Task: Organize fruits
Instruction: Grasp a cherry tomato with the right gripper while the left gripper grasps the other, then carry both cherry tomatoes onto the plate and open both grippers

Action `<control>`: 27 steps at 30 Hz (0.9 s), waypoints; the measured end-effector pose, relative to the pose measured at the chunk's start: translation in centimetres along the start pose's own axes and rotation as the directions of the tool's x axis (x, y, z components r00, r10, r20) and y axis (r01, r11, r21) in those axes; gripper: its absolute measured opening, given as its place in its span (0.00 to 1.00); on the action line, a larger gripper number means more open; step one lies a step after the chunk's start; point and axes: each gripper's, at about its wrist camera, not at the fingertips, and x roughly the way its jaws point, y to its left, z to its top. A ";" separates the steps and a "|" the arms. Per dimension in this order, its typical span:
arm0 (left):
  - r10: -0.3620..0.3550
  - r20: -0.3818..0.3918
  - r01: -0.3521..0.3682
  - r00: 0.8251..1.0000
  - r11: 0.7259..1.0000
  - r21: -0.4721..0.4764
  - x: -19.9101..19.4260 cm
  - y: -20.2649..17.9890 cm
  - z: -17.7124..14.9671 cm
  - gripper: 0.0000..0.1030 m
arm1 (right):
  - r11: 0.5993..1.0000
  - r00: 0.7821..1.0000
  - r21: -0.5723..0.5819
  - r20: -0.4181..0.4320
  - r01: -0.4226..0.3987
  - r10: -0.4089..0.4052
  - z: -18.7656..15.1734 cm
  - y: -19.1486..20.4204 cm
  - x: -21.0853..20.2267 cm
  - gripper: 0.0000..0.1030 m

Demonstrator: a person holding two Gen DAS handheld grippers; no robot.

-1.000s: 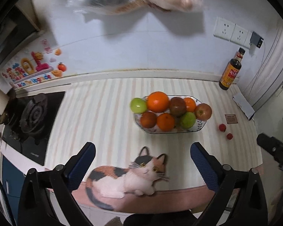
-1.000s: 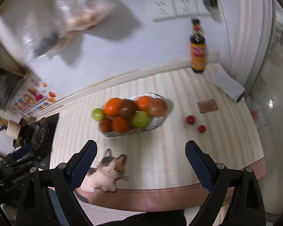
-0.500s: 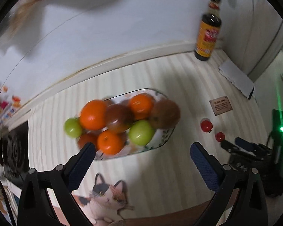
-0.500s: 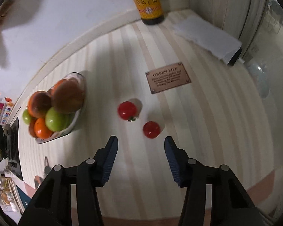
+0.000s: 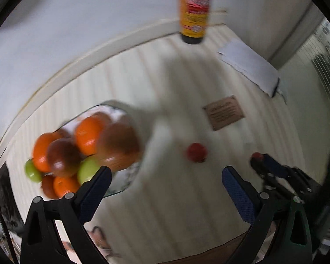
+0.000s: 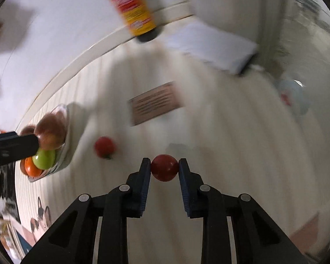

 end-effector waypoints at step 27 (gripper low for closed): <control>-0.075 -0.159 0.077 0.984 0.997 0.009 9.8 -4.6 2.4 0.51 | 0.996 0.999 0.072 0.013 0.044 -0.045 -0.7 -6.6 -4.4 0.27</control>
